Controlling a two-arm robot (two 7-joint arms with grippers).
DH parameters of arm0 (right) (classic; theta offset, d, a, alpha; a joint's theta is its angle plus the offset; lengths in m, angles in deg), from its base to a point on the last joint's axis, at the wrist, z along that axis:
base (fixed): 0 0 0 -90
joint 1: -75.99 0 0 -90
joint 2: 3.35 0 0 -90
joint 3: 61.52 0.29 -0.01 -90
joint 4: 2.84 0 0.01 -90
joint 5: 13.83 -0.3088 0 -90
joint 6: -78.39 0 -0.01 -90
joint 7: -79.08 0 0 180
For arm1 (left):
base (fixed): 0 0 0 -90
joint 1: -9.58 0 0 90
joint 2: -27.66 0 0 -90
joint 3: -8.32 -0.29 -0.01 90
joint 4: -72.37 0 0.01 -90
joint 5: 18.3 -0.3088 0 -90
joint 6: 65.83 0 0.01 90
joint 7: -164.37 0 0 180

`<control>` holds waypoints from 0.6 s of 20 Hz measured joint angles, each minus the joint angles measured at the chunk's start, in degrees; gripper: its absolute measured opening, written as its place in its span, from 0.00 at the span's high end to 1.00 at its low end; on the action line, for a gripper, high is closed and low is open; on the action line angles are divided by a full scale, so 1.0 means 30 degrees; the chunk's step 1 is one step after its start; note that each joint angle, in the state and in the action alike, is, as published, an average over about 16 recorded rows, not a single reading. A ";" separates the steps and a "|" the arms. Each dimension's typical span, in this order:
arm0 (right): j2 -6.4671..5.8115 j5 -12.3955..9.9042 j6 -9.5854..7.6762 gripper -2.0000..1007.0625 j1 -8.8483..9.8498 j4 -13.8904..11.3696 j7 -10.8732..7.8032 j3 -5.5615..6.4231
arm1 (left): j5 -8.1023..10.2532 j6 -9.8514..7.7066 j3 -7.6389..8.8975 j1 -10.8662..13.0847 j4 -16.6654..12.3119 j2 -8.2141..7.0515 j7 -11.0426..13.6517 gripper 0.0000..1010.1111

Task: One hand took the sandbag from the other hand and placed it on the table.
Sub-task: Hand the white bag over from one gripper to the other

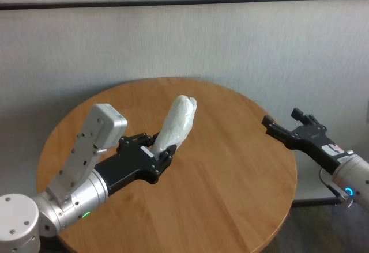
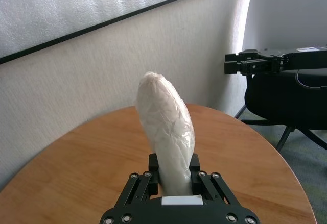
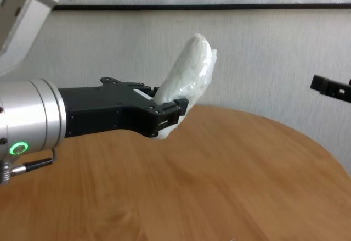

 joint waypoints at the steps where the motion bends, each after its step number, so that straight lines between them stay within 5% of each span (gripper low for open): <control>1: 0.0060 -0.0075 0.0001 0.01 -0.0010 -0.0002 -0.0100 0.0050 | 0.0000 0.0000 0.0000 0.0000 0.0000 0.0000 0.0000 0.64; 7: 0.0268 -0.0637 -0.0254 0.01 -0.0099 -0.0046 -0.0621 0.0166 | 0.0000 0.0000 0.0000 0.0000 0.0000 0.0000 0.0000 0.64; 12: 0.0241 -0.1530 -0.1151 0.01 -0.0141 -0.0245 -0.0967 0.0111 | 0.0000 0.0000 0.0000 0.0000 0.0000 0.0000 0.0000 0.64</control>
